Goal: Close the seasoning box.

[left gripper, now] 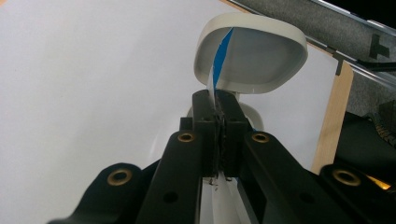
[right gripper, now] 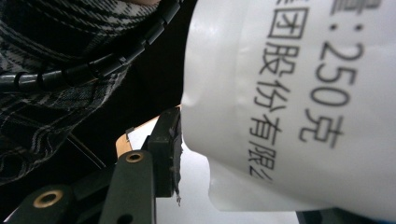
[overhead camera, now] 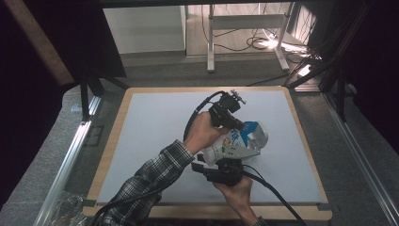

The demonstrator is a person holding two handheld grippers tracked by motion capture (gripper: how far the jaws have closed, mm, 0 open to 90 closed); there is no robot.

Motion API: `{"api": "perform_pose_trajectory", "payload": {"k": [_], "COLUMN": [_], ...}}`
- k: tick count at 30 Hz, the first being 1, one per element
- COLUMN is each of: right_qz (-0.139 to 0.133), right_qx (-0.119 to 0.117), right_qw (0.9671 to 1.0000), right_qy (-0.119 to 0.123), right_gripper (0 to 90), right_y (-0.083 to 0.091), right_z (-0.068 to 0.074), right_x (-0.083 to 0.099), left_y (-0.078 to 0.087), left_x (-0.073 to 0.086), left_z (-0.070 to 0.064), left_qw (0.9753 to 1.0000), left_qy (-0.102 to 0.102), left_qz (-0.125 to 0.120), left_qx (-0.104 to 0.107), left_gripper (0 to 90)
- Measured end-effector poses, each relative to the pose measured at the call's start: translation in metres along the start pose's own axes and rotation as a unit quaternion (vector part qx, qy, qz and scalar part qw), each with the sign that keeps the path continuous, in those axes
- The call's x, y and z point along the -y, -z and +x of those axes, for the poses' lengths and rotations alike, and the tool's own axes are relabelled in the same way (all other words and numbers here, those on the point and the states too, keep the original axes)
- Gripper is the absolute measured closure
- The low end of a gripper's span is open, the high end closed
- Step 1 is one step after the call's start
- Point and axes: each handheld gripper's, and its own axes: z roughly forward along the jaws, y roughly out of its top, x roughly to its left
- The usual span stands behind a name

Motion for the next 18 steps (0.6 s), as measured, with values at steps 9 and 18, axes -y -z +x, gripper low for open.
{"api": "perform_pose_trajectory", "payload": {"k": [9, 18], "right_qz": [0.002, 0.009], "right_qx": [-0.001, 0.003], "right_qw": [1.0000, 1.0000], "right_qy": [0.000, 0.003], "right_gripper": [55.5, 55.5], "right_y": [0.0000, -0.0018], "right_z": [0.0004, -0.0012], "right_x": [0.0002, 0.0029], "left_y": [-0.0003, -0.0008], "left_x": [0.0006, 0.0038], "left_z": [0.0003, 0.0007], "left_qw": [1.0000, 1.0000], "left_qy": [-0.001, 0.002], "left_qz": [0.001, -0.007], "left_qx": [0.001, 0.004], "left_gripper": [88.3, 88.3]}}
